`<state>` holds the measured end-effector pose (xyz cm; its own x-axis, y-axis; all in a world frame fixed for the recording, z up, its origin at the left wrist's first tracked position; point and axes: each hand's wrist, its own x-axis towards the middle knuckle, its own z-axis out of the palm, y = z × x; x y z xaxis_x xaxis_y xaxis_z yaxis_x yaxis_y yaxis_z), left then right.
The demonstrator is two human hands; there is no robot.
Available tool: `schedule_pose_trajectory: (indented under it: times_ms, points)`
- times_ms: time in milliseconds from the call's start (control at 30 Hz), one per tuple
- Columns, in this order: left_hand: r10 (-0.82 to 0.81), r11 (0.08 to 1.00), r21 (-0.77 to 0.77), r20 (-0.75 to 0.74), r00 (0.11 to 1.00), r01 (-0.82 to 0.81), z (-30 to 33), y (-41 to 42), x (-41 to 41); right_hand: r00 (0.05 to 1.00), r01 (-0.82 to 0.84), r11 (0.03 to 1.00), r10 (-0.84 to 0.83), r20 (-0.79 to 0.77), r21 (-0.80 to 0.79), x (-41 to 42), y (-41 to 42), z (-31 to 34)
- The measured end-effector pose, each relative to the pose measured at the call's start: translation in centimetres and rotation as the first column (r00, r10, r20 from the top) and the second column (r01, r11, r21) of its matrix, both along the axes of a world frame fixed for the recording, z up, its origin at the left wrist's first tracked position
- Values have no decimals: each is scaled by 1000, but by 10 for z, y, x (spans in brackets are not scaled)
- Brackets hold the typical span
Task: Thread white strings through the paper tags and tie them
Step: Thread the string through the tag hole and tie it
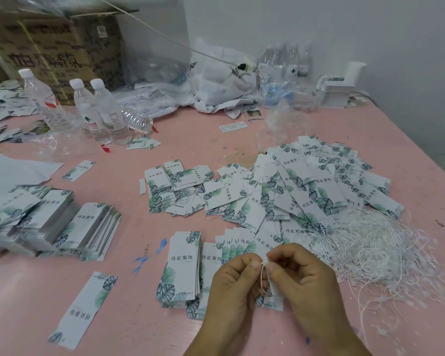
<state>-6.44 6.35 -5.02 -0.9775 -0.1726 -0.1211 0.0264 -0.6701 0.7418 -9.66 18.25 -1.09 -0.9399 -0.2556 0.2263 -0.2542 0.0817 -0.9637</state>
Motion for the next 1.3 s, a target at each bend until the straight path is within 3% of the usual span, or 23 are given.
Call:
schedule_pose_trajectory:
  times_ms: [200, 467, 600, 733, 900, 1067, 1167, 1300]
  points:
    - [3, 999, -45, 0, 1000, -3, -1, -1, 1, 1000, 5, 1000, -5, 11, 4, -1, -1, -2]
    - [9, 996, -94, 5, 1000, -8, -2, -4, 2, 903, -77, 955, 189, 387, -287, -11, 2, -5]
    - [45, 985, -168, -9, 999, -46, 0, -4, 4, 930, -76, 971, 152, 336, -227, -9, 2, -1]
    - [98, 930, -350, -51, 994, -110, 0, -4, 8, 973, -83, 992, 101, 207, -95, -8, 4, 1]
    - [100, 894, -430, -84, 991, -127, 2, -5, 8, 972, -114, 990, 129, 198, -85, -6, 4, 5]
    - [80, 983, -158, -68, 995, -90, 0, -5, 2, 985, -43, 998, 34, 171, 46, -13, 12, 3]
    - [30, 999, 42, -72, 997, -27, 1, -8, 0, 982, -161, 957, 130, 137, 241, -16, 16, 0]
    - [13, 980, 199, -58, 998, -1, 7, -11, -1, 937, -336, 883, 279, 209, 328, -16, 14, -4]
